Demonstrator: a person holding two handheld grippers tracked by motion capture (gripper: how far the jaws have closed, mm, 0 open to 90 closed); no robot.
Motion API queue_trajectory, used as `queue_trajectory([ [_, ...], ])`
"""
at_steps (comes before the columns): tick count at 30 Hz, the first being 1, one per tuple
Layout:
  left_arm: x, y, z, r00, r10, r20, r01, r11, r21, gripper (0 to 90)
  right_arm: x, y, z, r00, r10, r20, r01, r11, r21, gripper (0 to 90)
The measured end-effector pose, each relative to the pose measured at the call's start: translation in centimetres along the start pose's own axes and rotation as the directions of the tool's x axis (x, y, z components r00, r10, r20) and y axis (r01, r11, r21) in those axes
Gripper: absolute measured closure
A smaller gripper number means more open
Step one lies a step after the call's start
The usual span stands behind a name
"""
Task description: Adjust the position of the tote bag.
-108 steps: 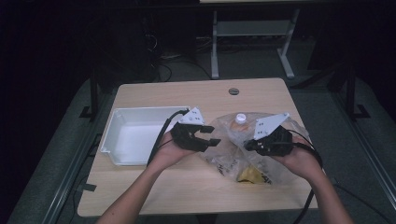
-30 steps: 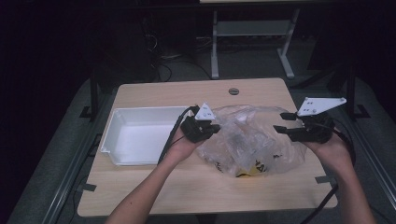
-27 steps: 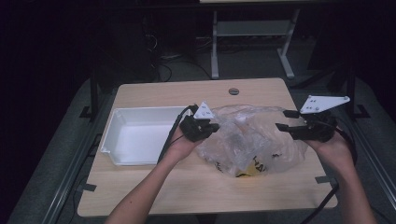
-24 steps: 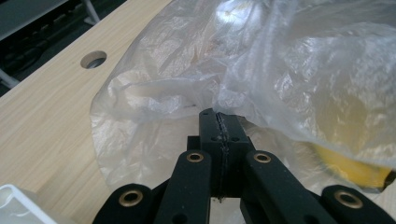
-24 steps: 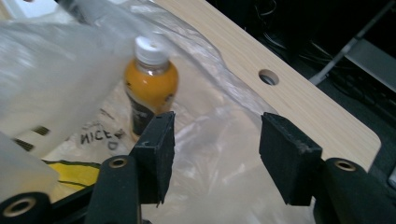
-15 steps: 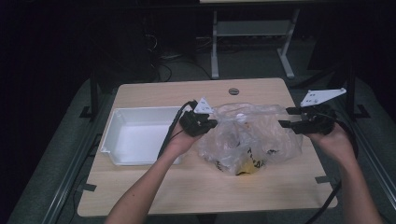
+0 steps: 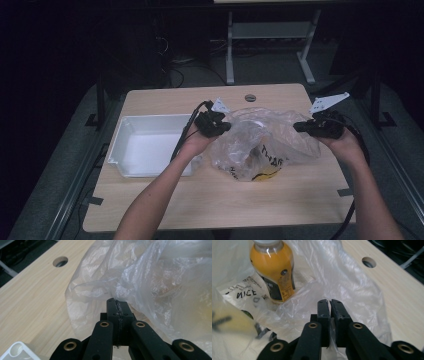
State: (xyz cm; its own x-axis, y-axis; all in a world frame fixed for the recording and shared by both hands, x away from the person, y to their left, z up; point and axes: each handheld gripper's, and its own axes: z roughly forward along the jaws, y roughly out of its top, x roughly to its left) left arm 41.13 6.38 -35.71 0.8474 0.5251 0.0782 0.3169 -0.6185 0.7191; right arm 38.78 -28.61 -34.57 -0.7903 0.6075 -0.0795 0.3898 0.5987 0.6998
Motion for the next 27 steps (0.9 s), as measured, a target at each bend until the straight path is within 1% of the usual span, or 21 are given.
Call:
queue_trajectory([
  [1, 0.1, -0.1, 0.2, 1.0, -0.002, -0.002, 0.002, 0.9999, 0.01, 90.0, -0.1, -0.3, 0.2, 1.0, 0.007, -0.004, -0.007, 1.0, 0.003, 87.6],
  [2, 0.1, -0.1, 0.2, 1.0, -0.002, -0.002, 0.002, 0.9999, 0.01, 90.0, -0.1, -0.6, 0.5, 0.9999, 0.015, -0.006, -0.015, 1.0, 0.002, 87.9],
  [4, 0.1, -0.2, 0.9, 1.0, -0.004, -0.001, 0.004, 0.9994, 0.033, 90.0, -0.3, -1.3, 1.0, 0.9994, 0.028, -0.022, -0.028, 1.0, 0.006, 88.2],
  [6, 0.1, -0.3, 1.2, 1.0, -0.006, 0.0, 0.006, 0.9987, 0.051, 90.0, -0.3, -1.9, 1.5, 0.9986, 0.046, -0.027, -0.046, 0.999, 0.005, 88.4],
  [8, -0.1, -0.3, 1.3, 1.0, -0.003, -0.003, 0.004, 0.9984, 0.057, 90.0, -0.3, -2.5, 2.0, 0.9977, 0.056, -0.039, -0.056, 0.998, 0.017, 88.4],
  [10, -0.3, -0.3, 1.5, 1.0, 0.006, 0.0, -0.006, 0.9964, 0.085, 90.0, -0.2, -3.2, 2.4, 0.9966, 0.064, -0.052, -0.063, 0.998, 0.017, 88.5],
  [11, -0.4, -0.3, 1.6, 0.9999, 0.012, -0.001, -0.012, 0.9948, 0.101, 90.0, -0.2, -3.5, 2.6, 0.9959, 0.071, -0.056, -0.07, 0.997, 0.026, 88.5],
  [12, -0.4, -0.3, 1.6, 0.9999, 0.012, -0.001, -0.012, 0.9948, 0.101, 90.0, -0.2, -3.5, 2.6, 0.9959, 0.071, -0.056, -0.07, 0.997, 0.026, 88.5],
  [13, -0.6, -0.4, 1.6, 0.9996, 0.027, 0.001, -0.027, 0.9914, 0.128, 90.0, 0.1, -4.1, 2.9, 0.9945, 0.083, -0.064, -0.081, 0.996, 0.038, 88.6],
  [15, -0.8, -0.4, 1.7, 0.9996, 0.029, 0.004, -0.029, 0.9898, 0.139, 90.0, 0.4, -4.8, 3.2, 0.9933, 0.09, -0.072, -0.087, 0.995, 0.049, 88.6],
  [16, -1.0, -0.5, 1.7, 0.9993, 0.038, 0.0, -0.037, 0.9889, 0.144, 90.0, 0.5, -5.1, 3.3, 0.9933, 0.09, -0.072, -0.087, 0.995, 0.051, 88.6],
  [17, -1.0, -0.5, 1.7, 0.9993, 0.038, 0.0, -0.037, 0.9889, 0.144, 90.0, 0.5, -5.1, 3.3, 0.9933, 0.09, -0.072, -0.087, 0.995, 0.051, 88.6],
  [18, -1.4, -0.5, 1.6, 0.9986, 0.052, -0.003, -0.051, 0.9873, 0.151, 90.0, 0.8, -5.6, 3.5, 0.9922, 0.098, -0.077, -0.093, 0.994, 0.059, 88.6],
  [19, -1.4, -0.5, 1.6, 0.9986, 0.052, -0.003, -0.051, 0.9873, 0.151, 90.0, 0.8, -5.6, 3.5, 0.9922, 0.098, -0.077, -0.093, 0.994, 0.059, 88.6],
  [20, -1.8, -0.6, 1.7, 0.9987, 0.05, -0.003, -0.049, 0.9877, 0.149, 90.0, 1.0, -6.1, 3.6, 0.9918, 0.098, -0.082, -0.093, 0.994, 0.056, 88.6],
  [22, -2.1, -0.8, 1.8, 0.9979, 0.064, -0.002, -0.063, 0.9825, 0.176, 90.0, 1.2, -6.5, 3.6, 0.9907, 0.11, -0.08, -0.106, 0.993, 0.057, 88.6],
  [23, -2.2, -0.9, 2.0, 0.9981, 0.061, -0.004, -0.059, 0.9819, 0.18, 90.0, 1.2, -6.7, 3.6, 0.9907, 0.109, -0.082, -0.104, 0.993, 0.06, 88.6],
  [24, -2.3, -1.0, 2.1, 0.9981, 0.062, -0.003, -0.06, 0.9801, 0.189, 90.0, 1.3, -7.0, 3.7, 0.9891, 0.122, -0.082, -0.116, 0.991, 0.072, 88.6],
  [25, -2.4, -1.1, 2.2, 0.9977, 0.067, -0.006, -0.064, 0.9786, 0.196, 90.0, 1.4, -7.3, 3.8, 0.9903, 0.111, -0.084, -0.106, 0.992, 0.063, 88.6],
  [26, -2.4, -1.1, 2.2, 0.9977, 0.067, -0.006, -0.064, 0.9786, 0.196, 90.0, 1.4, -7.3, 3.8, 0.9903, 0.111, -0.084, -0.106, 0.992, 0.063, 88.6],
  [27, -2.5, -1.2, 2.2, 0.9979, 0.065, 0.001, -0.064, 0.979, 0.193, 90.0, 1.5, -7.7, 3.8, 0.9886, 0.127, -0.08, -0.122, 0.99, 0.067, 88.6],
])
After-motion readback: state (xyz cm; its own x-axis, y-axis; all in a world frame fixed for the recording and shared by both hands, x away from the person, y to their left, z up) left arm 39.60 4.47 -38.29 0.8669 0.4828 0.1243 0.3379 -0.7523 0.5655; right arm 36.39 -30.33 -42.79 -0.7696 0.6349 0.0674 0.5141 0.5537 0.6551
